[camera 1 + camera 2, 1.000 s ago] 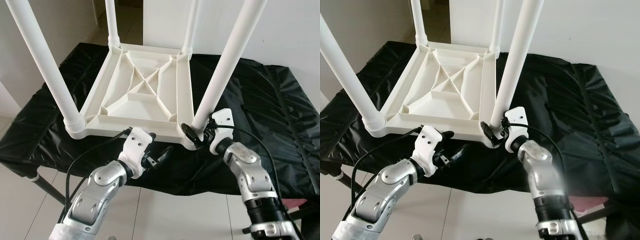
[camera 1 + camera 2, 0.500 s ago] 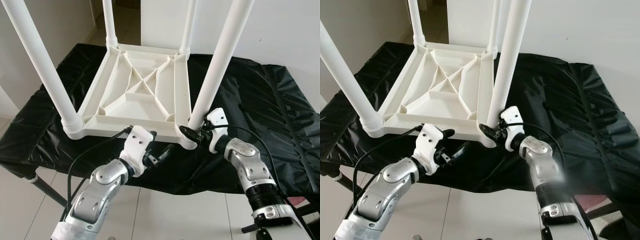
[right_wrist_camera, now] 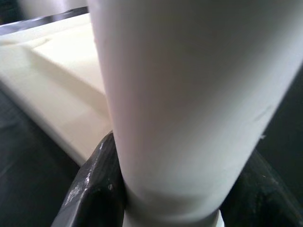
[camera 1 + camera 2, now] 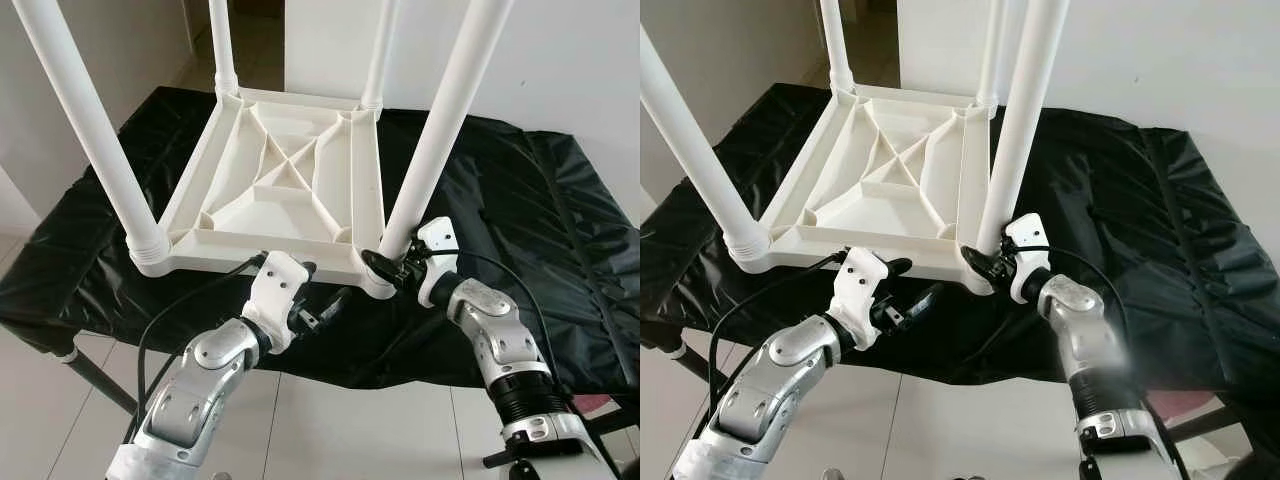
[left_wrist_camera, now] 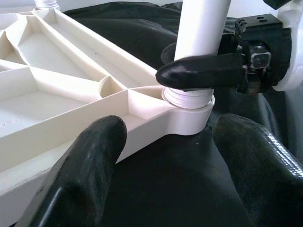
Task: Building children table
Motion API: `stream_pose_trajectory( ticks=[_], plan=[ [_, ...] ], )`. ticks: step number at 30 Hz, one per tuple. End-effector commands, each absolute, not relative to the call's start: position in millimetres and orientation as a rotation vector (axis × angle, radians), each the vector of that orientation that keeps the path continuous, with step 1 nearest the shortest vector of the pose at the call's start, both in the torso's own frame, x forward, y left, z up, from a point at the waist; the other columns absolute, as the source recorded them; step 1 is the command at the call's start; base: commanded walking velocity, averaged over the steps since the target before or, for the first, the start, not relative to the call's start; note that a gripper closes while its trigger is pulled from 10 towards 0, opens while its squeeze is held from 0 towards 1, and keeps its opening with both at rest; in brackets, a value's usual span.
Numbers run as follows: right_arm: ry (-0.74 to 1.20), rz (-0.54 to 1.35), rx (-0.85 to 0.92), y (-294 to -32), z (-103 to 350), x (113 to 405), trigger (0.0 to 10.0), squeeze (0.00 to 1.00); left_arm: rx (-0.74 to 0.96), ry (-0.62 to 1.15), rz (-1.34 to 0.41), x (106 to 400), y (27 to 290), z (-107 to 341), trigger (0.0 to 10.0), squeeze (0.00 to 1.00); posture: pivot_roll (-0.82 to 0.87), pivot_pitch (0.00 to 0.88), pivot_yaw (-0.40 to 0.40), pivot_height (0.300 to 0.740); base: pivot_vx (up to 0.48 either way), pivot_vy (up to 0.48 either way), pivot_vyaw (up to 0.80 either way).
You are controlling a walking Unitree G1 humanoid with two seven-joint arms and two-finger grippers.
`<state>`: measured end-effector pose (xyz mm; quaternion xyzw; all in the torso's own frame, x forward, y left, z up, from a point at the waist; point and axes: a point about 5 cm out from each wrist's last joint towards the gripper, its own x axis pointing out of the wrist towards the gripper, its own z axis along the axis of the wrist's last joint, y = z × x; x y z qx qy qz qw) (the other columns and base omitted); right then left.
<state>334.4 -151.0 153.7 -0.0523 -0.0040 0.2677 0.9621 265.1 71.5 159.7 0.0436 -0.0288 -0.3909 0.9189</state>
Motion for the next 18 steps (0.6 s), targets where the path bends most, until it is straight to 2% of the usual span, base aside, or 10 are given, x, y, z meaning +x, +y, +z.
stream_pose_trajectory(
  ticks=[1,6,8,10,15,17,18],
  plan=[
    [0.065,0.408,-0.057,-157.0,143.4,332.2,10.0,0.00,0.086,-0.038,-0.806,263.9,70.0,153.0,10.0,0.00,-0.01,0.095,-0.053,0.740,0.000,0.000,0.00],
    [0.075,0.222,-0.062,-151.7,142.1,326.1,10.0,0.00,0.087,-0.035,-0.813,263.4,69.8,152.6,10.0,0.00,-0.01,0.093,-0.050,0.740,0.000,0.000,0.00],
    [0.075,0.222,-0.062,-151.7,142.1,326.1,10.0,0.00,0.087,-0.035,-0.813,263.4,69.8,152.6,10.0,0.00,-0.01,0.093,-0.050,0.740,0.000,0.000,0.00],
    [0.089,0.088,-0.022,-144.3,137.0,319.3,10.0,0.00,0.089,-0.034,-0.818,263.4,69.6,152.3,10.0,0.00,0.00,0.089,-0.051,0.740,0.000,0.000,0.00],
    [0.090,0.021,0.004,-138.9,134.6,315.6,10.0,0.00,0.089,-0.034,-0.819,263.1,69.5,152.3,10.0,0.00,0.00,0.088,-0.052,0.740,0.000,0.000,0.00],
    [0.091,-0.038,0.032,-132.5,132.8,312.3,10.0,0.00,0.091,-0.035,-0.820,262.8,69.1,152.4,10.0,0.00,0.00,0.087,-0.053,0.740,0.000,0.000,0.00],
    [0.077,-0.078,0.072,-118.3,136.5,307.2,10.0,0.00,0.090,-0.036,-0.818,262.3,69.3,152.5,10.0,0.00,0.01,0.083,-0.052,0.740,0.000,0.000,0.00]
  ],
)
